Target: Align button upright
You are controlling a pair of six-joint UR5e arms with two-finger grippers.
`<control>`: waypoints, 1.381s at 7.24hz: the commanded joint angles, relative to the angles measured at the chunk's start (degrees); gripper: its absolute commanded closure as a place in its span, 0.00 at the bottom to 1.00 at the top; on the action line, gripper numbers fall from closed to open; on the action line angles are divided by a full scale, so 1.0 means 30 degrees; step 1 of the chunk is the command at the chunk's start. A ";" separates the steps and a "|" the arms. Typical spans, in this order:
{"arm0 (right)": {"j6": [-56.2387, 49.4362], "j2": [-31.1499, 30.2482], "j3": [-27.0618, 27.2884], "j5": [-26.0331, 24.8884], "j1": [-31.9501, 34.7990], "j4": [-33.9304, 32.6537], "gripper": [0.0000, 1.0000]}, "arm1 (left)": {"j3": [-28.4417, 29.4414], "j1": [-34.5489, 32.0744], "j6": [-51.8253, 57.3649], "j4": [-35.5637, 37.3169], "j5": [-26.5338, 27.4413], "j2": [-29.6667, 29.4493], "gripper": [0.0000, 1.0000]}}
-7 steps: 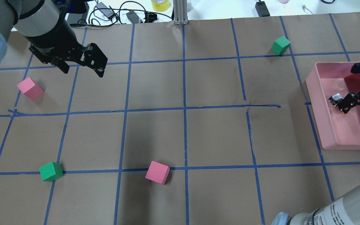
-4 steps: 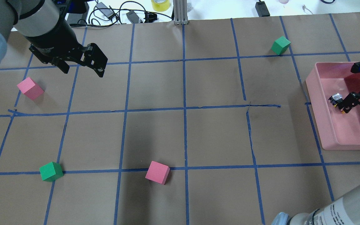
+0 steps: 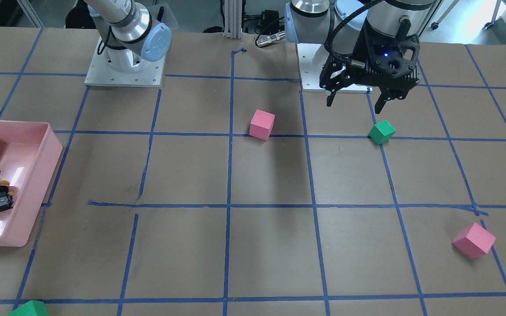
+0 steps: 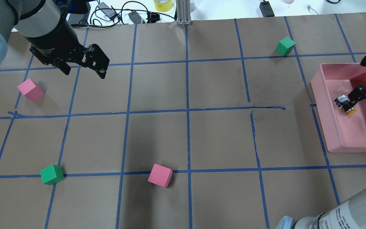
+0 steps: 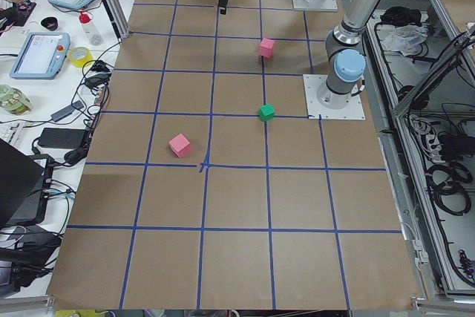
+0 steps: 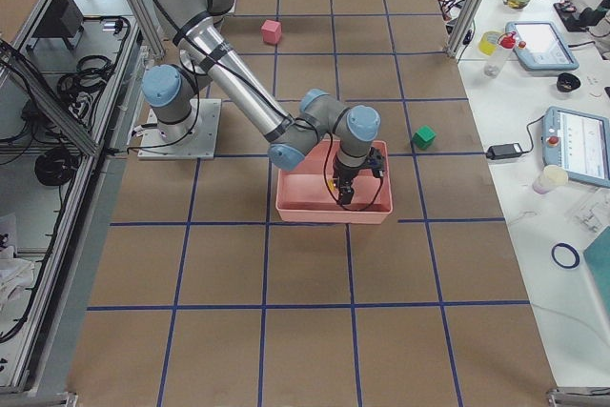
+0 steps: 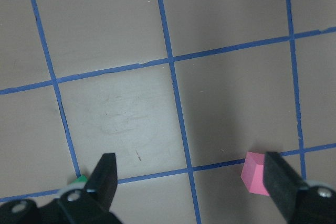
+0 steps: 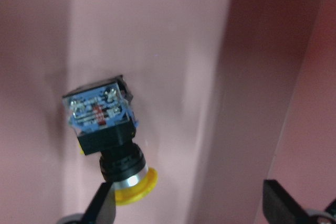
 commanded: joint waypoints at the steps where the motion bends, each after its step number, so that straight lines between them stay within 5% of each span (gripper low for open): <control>1: 0.1645 0.0066 -0.0056 0.0767 0.0000 -0.0572 0.00 | 0.0012 0.0009 -0.0010 0.0000 0.0029 0.0000 0.00; 5: 0.1209 0.0037 -0.0026 0.0767 0.0000 -0.0545 0.00 | -0.0017 0.0009 0.0019 0.0000 0.0029 0.0000 0.00; 10: -0.7104 0.0095 0.0061 0.1494 0.0000 -0.1863 0.00 | -0.0017 -0.0020 0.0019 0.0000 0.0000 0.0000 0.00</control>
